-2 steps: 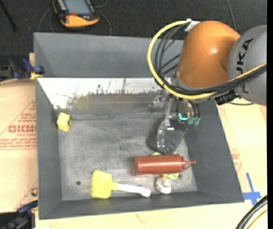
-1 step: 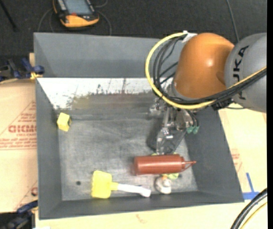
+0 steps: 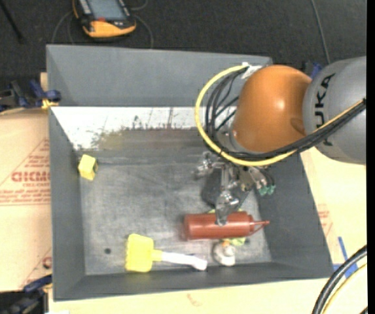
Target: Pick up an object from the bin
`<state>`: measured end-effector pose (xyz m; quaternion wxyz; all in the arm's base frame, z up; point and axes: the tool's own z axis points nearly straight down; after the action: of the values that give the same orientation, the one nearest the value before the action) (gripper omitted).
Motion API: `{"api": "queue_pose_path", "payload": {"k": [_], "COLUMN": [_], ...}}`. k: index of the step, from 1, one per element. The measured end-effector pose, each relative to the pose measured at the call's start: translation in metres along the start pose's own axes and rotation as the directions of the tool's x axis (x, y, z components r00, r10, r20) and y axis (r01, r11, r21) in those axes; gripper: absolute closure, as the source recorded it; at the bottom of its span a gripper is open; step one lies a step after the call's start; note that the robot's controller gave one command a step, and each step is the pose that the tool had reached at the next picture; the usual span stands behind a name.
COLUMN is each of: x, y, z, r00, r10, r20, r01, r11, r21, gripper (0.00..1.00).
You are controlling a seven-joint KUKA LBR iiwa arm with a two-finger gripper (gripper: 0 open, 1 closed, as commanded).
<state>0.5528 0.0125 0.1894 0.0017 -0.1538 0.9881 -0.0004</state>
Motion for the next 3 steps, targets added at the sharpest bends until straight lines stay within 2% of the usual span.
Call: {"api": "queue_pose_path", "payload": {"k": [1, 2, 3], "x": [0.014, 0.041, 0.017], "y": [0.010, 0.013, 0.005], "z": [0.037, 0.042, 0.112], "r00": [0.989, 1.000, 0.883], "r10": [-0.149, -0.020, -0.469], "r20": [0.001, -0.002, -0.015], "r01": [0.149, 0.020, 0.469], "r11": [0.989, 1.000, 0.883], "r21": [0.000, -0.002, -0.004], "gripper": [0.00, 0.00, 1.00]}}
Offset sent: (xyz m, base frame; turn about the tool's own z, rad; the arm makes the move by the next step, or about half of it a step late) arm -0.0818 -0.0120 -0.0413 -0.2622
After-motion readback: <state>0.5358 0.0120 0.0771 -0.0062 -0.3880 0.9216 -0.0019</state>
